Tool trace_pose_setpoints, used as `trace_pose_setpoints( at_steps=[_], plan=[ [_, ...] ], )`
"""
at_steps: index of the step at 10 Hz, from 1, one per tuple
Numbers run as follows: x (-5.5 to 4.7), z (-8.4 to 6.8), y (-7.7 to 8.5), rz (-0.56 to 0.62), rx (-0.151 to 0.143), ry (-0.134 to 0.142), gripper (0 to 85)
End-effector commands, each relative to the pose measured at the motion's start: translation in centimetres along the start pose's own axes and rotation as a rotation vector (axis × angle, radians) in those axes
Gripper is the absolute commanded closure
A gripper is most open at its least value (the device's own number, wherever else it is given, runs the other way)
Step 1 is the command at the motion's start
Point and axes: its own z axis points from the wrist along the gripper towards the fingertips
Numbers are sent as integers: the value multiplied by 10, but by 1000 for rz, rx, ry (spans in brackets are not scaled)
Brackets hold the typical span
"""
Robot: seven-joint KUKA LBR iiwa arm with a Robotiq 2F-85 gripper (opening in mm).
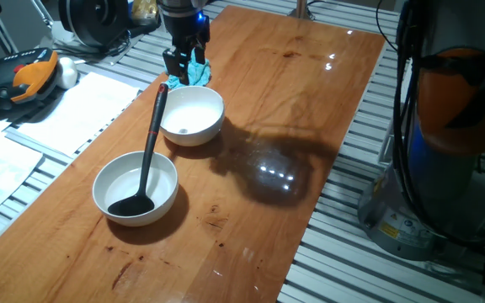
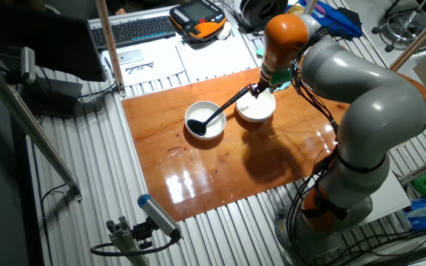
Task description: Scoop water with a large spoon from one bowl to another
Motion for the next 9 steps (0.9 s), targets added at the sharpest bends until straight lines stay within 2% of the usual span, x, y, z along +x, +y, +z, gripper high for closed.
trace_pose_setpoints(
  at_steps=[1,4,6,9],
  plan=[
    [0,0,0,0,0,0,850],
    [-1,1,0,12,-15,4,850],
    [-1,2,1,62,-57,17,850],
    [-2,2,1,132,-85,40,850]
  ],
)
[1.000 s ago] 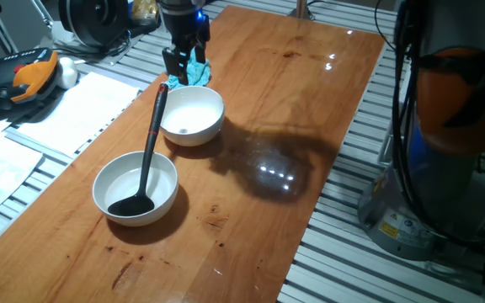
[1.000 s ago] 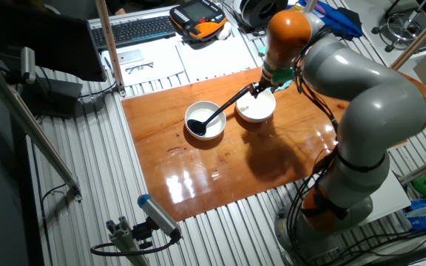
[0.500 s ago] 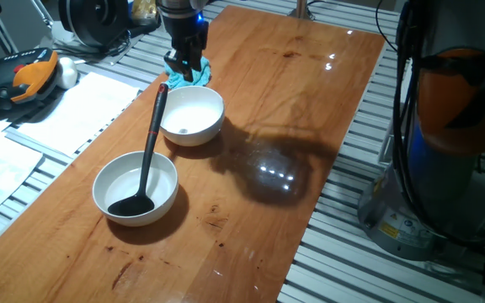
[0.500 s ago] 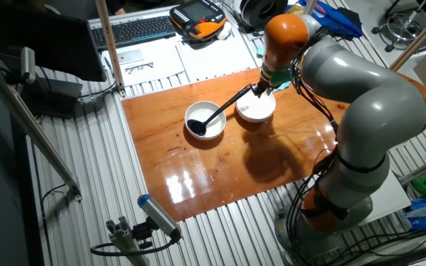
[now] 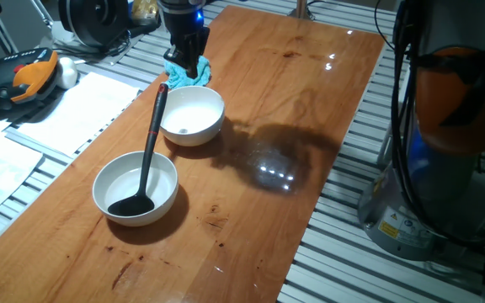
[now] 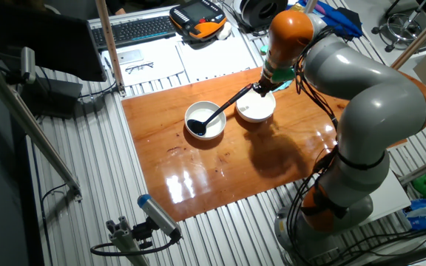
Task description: Scoop water with a large spoon from one bowl to another
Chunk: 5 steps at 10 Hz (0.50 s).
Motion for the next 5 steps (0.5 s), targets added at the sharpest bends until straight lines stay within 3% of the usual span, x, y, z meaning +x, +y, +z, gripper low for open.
trace_pose_setpoints(
  at_steps=[1,4,5],
  plan=[
    [-1,0,0,23,-8,5,850],
    [-2,2,3,100,-4,28,850],
    [-2,3,3,145,-16,40,850]
  ],
)
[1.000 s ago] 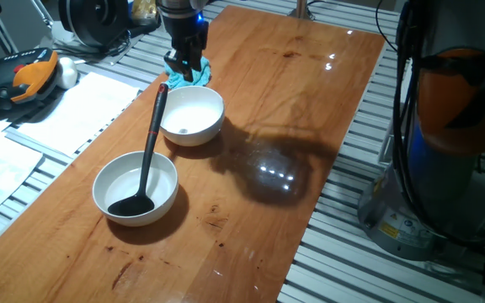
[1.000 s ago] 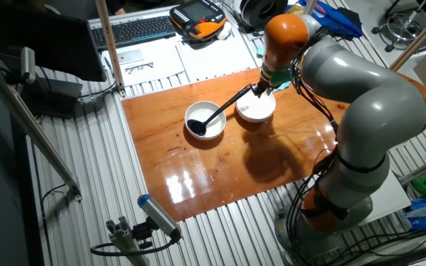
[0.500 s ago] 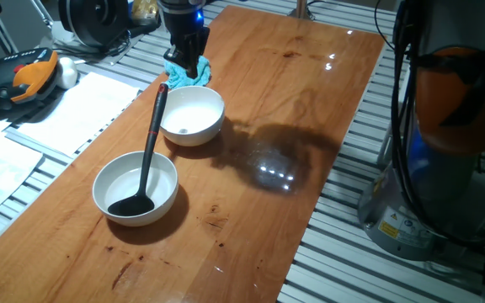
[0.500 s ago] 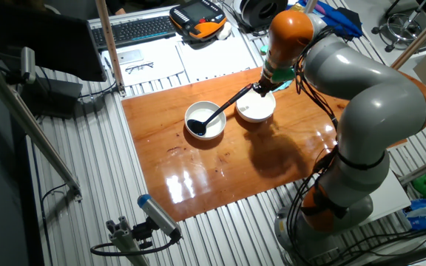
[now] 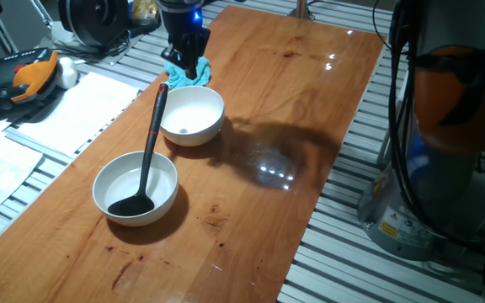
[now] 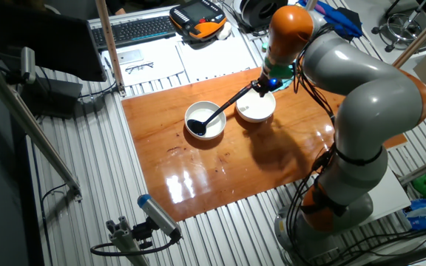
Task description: Scoop water with a large spoon from one bowl to another
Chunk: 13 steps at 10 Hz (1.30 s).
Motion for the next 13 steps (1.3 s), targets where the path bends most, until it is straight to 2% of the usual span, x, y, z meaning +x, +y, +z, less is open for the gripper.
trace_pose_setpoints(
  at_steps=[1,3,4,5,6,9,11,12,13],
  plan=[
    [0,0,1,64,-20,9,850],
    [1,2,4,127,-48,12,850],
    [1,3,6,127,-42,7,850],
    [1,4,7,138,-35,18,850],
    [2,5,9,154,-40,40,850],
    [5,7,15,242,-51,31,850],
    [7,8,18,357,-81,56,850],
    [7,8,18,381,-80,59,850],
    [7,9,20,383,-52,47,850]
  ],
)
